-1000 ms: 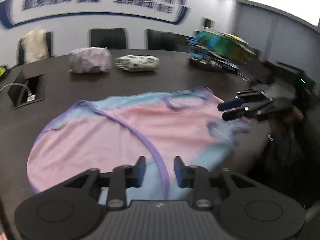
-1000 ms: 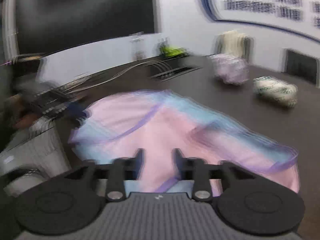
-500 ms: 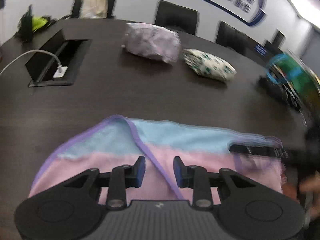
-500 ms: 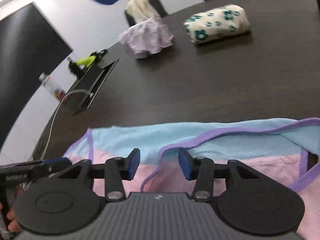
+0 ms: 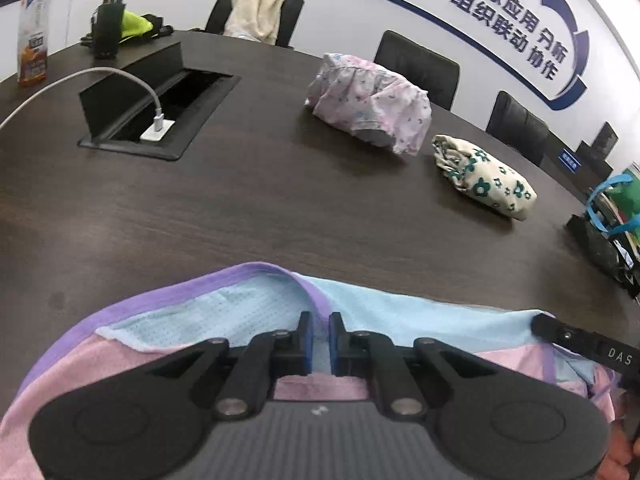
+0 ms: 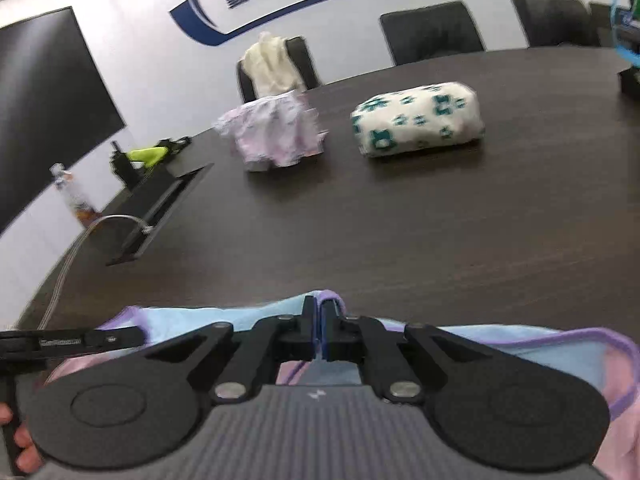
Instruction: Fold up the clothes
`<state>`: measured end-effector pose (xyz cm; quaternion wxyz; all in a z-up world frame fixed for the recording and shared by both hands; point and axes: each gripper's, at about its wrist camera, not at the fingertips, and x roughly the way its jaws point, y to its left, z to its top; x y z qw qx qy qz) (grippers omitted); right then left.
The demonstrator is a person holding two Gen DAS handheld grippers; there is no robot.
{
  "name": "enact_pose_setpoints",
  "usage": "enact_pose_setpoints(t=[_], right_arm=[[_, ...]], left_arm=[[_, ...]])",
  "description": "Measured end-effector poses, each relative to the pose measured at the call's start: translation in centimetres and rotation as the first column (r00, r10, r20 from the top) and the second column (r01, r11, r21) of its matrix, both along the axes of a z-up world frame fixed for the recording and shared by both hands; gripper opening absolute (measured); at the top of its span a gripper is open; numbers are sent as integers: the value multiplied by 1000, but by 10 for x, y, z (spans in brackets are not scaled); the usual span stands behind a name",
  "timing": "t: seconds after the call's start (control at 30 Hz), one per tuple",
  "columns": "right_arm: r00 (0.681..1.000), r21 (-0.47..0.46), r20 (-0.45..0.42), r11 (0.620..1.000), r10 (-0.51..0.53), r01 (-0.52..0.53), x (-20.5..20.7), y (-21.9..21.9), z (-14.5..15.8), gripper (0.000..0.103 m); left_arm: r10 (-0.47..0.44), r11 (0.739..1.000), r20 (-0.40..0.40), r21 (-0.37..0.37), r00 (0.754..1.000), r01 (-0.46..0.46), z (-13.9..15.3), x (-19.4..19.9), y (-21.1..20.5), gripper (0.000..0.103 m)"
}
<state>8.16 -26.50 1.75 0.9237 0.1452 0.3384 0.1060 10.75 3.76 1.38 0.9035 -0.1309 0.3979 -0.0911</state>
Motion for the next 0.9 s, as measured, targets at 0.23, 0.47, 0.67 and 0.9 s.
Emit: enact_pose_setpoints(t=[0.23,0.47,0.67,0.9], right_arm=[[1000,-23,23,1000,-14,15,-8,-14,3,15],[997,-168,34,983,-70,75,-24,-43,23,16],[998,-285,-30,957,57,-63,-22,-34,13,23],[986,-524,-55,837,154,-160,-11,6,0,28]], left_arm=[[17,1000,47,-5,999,-17,-4,-3,-1,6],[-26,999,79,-17,997,27,8,-8,-6,10],[-108,994,120,35,987,105,3,-12,-25,13],[-116,993,123,45,986,111,-5,-13,-26,13]])
